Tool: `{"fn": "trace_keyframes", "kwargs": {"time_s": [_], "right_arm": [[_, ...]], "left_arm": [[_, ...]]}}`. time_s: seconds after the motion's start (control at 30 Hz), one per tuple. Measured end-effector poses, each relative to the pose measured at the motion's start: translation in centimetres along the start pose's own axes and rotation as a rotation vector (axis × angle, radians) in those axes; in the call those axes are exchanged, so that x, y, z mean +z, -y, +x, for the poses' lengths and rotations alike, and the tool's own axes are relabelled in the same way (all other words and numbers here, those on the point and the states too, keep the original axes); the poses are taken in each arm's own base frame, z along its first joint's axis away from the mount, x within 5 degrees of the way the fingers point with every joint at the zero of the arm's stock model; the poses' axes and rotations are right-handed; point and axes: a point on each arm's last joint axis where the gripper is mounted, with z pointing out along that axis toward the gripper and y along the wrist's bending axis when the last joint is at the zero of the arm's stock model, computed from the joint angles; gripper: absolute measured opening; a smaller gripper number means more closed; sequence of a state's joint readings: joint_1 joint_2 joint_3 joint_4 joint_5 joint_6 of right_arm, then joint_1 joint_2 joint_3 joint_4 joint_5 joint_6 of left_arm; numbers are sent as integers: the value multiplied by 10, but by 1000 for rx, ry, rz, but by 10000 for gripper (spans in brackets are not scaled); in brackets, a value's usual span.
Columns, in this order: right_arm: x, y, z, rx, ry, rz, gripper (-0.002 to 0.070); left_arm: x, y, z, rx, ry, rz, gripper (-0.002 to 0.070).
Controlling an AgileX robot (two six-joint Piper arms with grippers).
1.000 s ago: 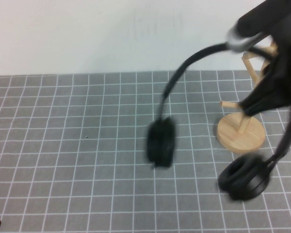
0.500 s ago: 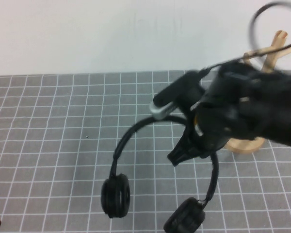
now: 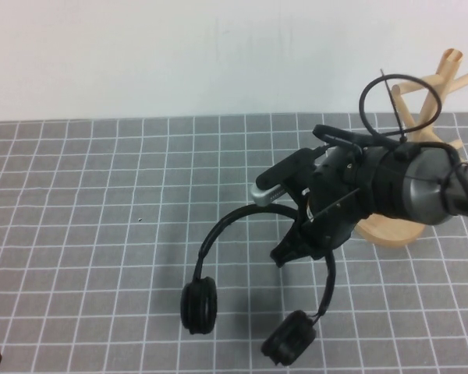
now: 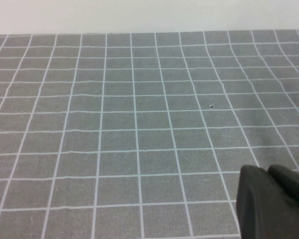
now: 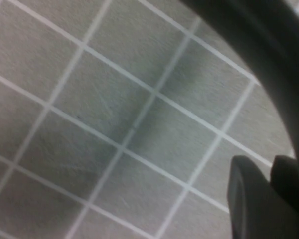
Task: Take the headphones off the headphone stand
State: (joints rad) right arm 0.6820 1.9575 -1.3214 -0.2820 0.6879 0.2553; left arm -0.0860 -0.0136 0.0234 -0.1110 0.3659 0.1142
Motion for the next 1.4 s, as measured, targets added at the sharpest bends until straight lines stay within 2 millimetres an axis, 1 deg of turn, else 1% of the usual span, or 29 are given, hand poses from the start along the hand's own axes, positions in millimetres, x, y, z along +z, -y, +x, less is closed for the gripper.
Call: {"fn": "trace_keyframes", "kwargs": {"time_s": [0.13,0.2,0.27,0.43,0.5,0.57,0.63,0.7,0.77,0.93,1.07,1.13,1.23,1.33,1.4], "right_arm": [[8,-2,0,16,-1,-18,53],[10,-2,0,24,-8,-23,67],[11,-3,1,37,-14,-33,109],[12,-4,2,49,-30,-39,267],[12,-4,3,55,-35,-40,295],[9,-4,3,62,-40,-39,306],[-2,-5,3,68,-39,-38,308],[-19,-9,3,71,-31,-38,295],[-46,-12,3,73,-10,-40,258],[-118,-17,13,76,59,-56,105],[-172,-19,28,89,158,-93,26],[-199,-16,38,95,202,-108,6],[-232,-6,54,118,256,-123,-5],[-260,5,72,141,286,-127,-7],[-275,12,85,151,294,-126,-8]], "left_arm": [[0,0,0,0,0,0,-6],[0,0,0,0,0,0,-6],[0,0,0,0,0,0,-6],[0,0,0,0,0,0,-6],[0,0,0,0,0,0,-6],[0,0,0,0,0,0,-6],[0,0,0,0,0,0,-6],[0,0,0,0,0,0,-6],[0,0,0,0,0,0,-6],[0,0,0,0,0,0,-6],[0,0,0,0,0,0,-6],[0,0,0,0,0,0,-6],[0,0,0,0,0,0,-6],[0,0,0,0,0,0,-6],[0,0,0,0,0,0,-6]]}}
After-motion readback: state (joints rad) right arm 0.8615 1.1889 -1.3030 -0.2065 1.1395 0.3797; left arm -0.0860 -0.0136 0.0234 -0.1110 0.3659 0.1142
